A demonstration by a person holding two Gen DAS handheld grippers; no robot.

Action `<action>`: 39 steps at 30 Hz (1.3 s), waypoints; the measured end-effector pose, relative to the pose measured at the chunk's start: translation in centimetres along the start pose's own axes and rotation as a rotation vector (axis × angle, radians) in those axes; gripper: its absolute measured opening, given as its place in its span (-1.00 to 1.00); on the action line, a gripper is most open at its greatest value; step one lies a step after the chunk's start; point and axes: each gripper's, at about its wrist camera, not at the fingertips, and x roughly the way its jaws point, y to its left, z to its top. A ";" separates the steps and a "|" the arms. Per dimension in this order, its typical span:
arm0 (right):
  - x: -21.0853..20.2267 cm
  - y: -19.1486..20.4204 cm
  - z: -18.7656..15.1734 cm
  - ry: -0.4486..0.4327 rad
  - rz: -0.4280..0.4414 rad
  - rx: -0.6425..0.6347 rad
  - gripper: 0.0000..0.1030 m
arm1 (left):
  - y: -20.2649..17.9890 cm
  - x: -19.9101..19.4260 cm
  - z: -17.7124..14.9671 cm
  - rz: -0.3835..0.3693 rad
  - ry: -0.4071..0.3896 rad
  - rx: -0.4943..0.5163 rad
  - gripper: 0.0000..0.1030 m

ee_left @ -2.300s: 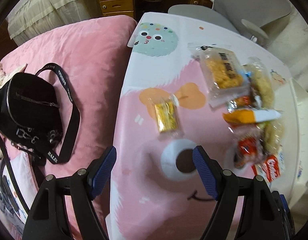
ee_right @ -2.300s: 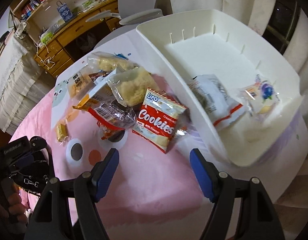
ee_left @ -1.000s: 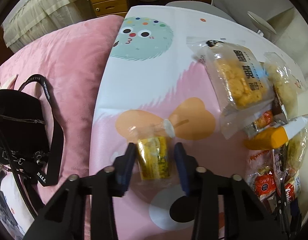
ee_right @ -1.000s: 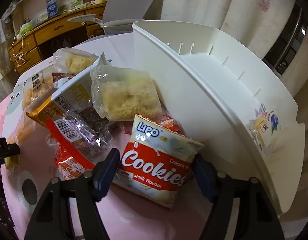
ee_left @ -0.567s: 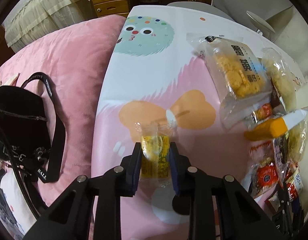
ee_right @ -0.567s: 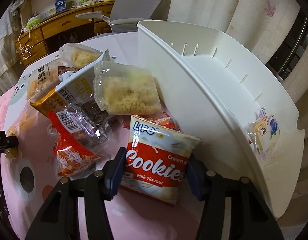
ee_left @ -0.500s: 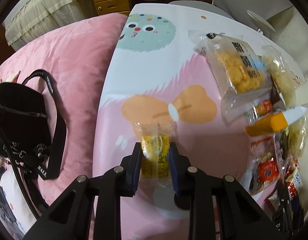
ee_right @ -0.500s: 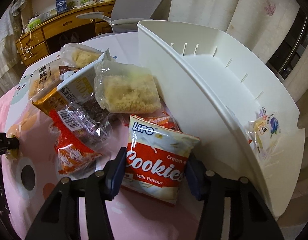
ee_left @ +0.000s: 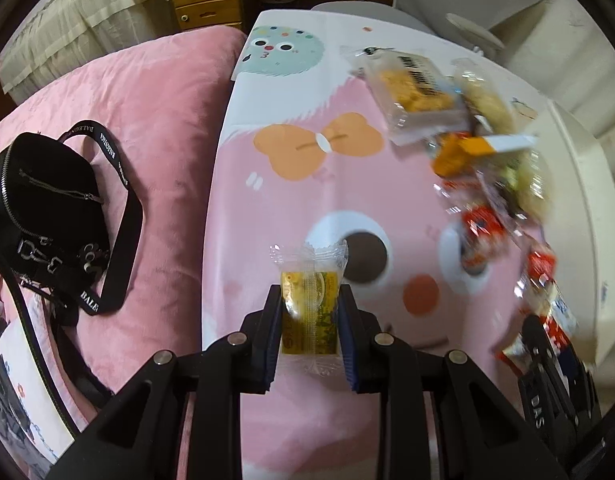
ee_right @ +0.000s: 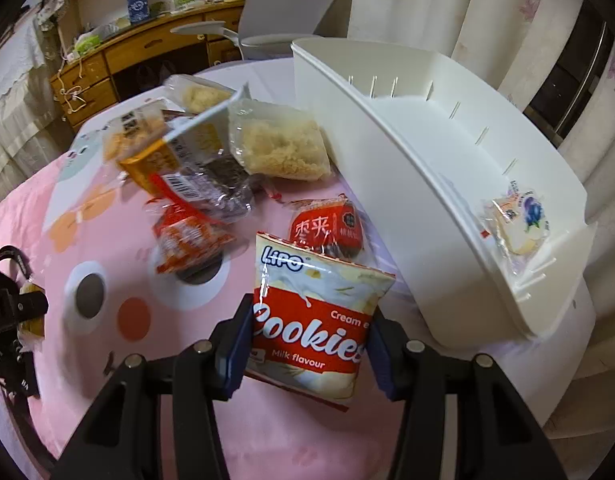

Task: Organize snacks
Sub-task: 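Carry the candy and cookies over the white tray and release both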

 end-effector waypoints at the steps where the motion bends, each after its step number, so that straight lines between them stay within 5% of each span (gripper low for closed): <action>1: -0.7 -0.1 -0.1 -0.007 0.004 0.002 -0.02 | 0.0 -0.7 -0.5 -0.004 0.001 0.006 -0.53; 18: -10.7 -2.8 1.2 -0.190 0.055 -0.040 -0.02 | -4.0 -10.7 -5.2 -0.128 -0.024 0.122 -0.53; 26: -11.3 -6.1 2.0 -0.226 0.109 -0.061 -0.02 | -9.5 -11.8 -5.7 -0.168 -0.061 0.189 -0.53; 39: -8.9 -14.7 6.2 -0.190 0.209 -0.172 -0.02 | -19.7 -13.1 -5.2 -0.169 -0.130 0.129 -0.53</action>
